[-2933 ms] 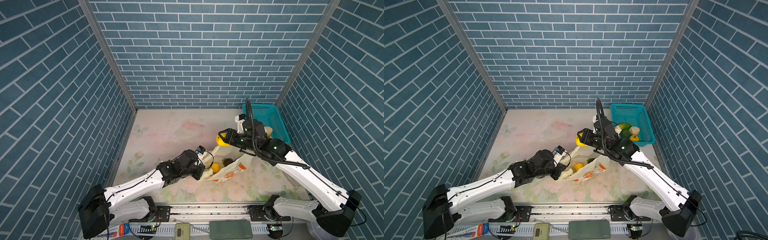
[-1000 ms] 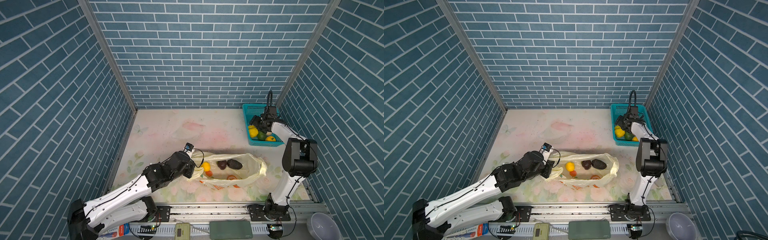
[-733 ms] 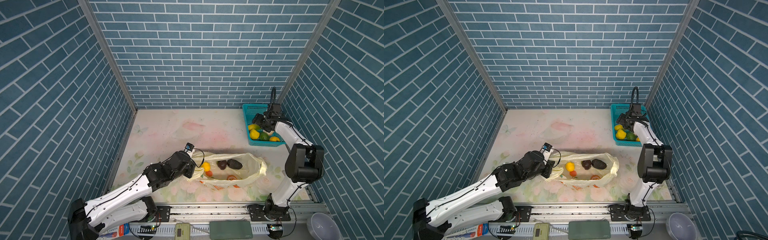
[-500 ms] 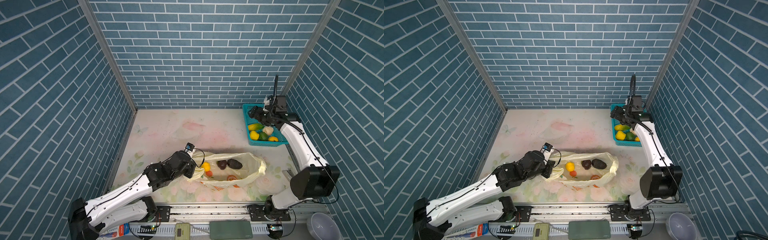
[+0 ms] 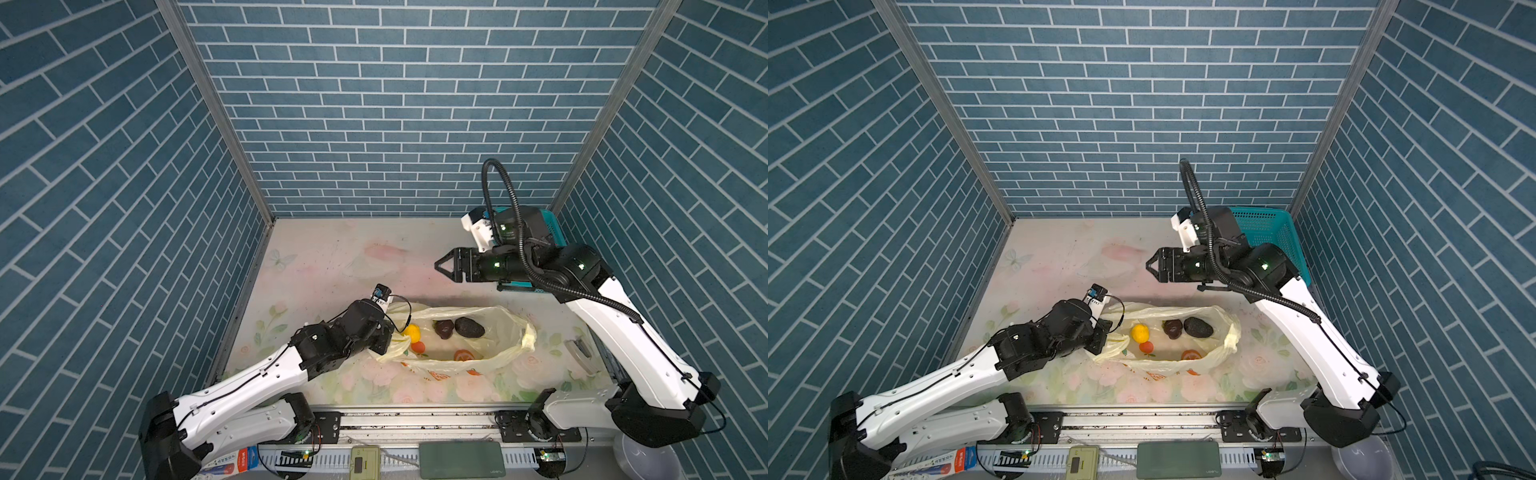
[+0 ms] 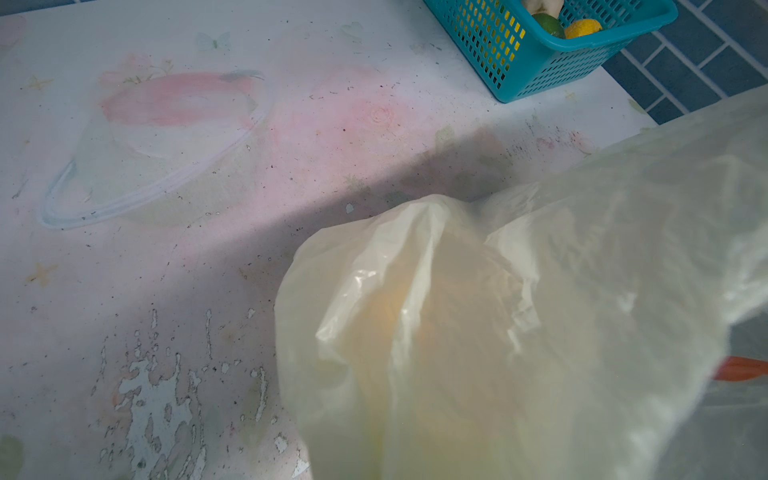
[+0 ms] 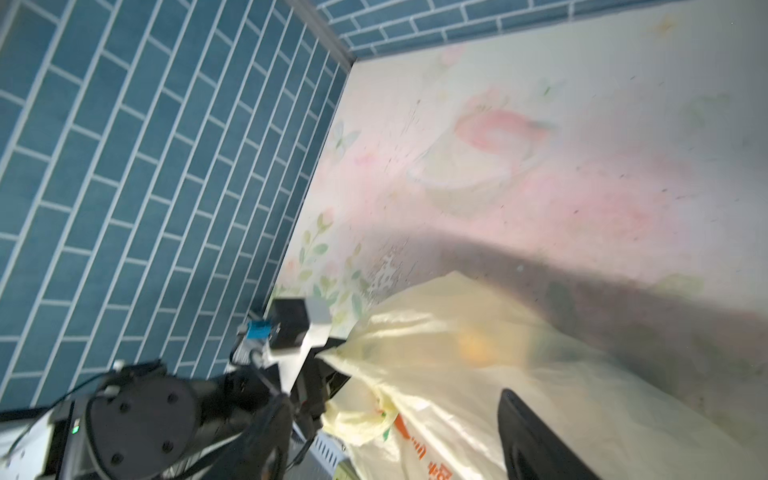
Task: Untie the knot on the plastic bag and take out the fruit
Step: 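Move the right gripper back over the bag opening, then lower the right gripper into the bag and grasp a yellow fruit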
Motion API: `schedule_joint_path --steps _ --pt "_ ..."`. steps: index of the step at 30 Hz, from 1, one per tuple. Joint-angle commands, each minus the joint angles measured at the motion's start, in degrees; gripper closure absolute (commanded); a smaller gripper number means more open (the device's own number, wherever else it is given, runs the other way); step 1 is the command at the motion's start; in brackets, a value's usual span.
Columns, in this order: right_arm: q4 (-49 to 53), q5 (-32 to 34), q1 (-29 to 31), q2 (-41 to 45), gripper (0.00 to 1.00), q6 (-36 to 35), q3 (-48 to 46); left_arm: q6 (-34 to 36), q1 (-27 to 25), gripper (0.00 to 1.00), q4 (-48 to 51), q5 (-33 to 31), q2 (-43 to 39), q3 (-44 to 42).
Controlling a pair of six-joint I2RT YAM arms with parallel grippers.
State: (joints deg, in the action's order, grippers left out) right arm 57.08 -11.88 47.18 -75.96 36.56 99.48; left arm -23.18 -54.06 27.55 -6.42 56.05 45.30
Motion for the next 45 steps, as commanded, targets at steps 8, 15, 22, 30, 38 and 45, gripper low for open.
schedule_joint_path --steps 8,15,22,30,38,45 --pt "3.0 6.5 14.2 1.8 0.26 7.5 -7.3 -0.5 0.6 1.0 2.8 -1.3 0.1 1.8" --pt "-2.1 9.1 18.0 6.2 0.27 11.3 -21.2 -0.7 0.9 1.0 3.3 -1.3 -0.2 1.8" --pt "-6.3 15.6 18.8 9.0 0.28 13.5 -34.6 -1.2 1.0 1.0 2.8 -1.1 -0.1 1.4" --pt "-24.6 27.7 11.1 10.5 0.27 8.3 -53.6 -2.4 1.0 1.0 0.4 -1.1 -0.6 -1.6" --pt "-44.7 28.2 -3.6 -0.3 0.24 -11.5 -52.5 -1.7 0.1 1.0 -0.1 1.3 1.2 -2.5" --pt "-46.1 21.4 -6.1 -5.9 0.25 -15.0 -48.3 -2.7 -1.5 1.0 -4.0 3.5 6.1 -2.3"
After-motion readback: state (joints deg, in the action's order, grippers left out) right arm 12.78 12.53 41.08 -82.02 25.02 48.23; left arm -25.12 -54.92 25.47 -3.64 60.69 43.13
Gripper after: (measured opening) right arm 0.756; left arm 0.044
